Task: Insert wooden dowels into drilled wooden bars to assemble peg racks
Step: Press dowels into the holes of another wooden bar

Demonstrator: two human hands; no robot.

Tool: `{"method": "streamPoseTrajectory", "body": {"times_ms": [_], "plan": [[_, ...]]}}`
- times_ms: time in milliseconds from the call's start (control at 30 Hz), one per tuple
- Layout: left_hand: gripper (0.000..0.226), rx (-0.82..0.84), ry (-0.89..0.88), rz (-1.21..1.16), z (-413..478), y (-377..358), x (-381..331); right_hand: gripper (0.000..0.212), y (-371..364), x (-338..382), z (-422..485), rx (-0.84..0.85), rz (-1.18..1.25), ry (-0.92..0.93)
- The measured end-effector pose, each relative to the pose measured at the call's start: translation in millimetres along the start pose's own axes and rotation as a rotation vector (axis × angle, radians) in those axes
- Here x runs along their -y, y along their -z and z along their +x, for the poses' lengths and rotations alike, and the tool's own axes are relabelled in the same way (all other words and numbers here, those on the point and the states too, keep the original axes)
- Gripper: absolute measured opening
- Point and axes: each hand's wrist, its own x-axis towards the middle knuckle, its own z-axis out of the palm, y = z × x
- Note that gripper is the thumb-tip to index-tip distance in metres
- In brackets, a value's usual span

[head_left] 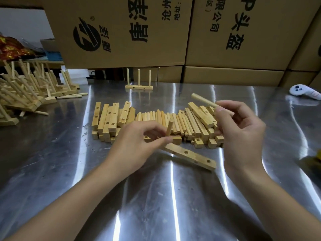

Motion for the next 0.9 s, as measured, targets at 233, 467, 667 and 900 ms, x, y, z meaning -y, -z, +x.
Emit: {"method": "streamPoseTrajectory", "body": {"times_ms": [233, 467, 667, 900], "plan": [[0.015, 0.042, 0.085, 0.06, -5.3, 7.2, 8.3, 0.009, 1.0, -1.7, -1.0, 0.195, -0.117, 0.042], [0.023, 0.17, 0.067, 0.122, -6.6, 5.1, 15.9, 0.011, -4.5, -9.6, -5.6, 0.507, -0.262, 0.065], [0.019, 0.176, 0.09, 0.158, -5.9, 5.5, 20.8, 0.015, -2.5, -16.9, -7.5, 0.606, -0.322, 0.04], [0.019, 0.189, 0.1, 0.146, -4.8, 6.5, 24.3, 0.017, -2.4, -23.9, -8.2, 0.631, -0.335, 0.034]]}}
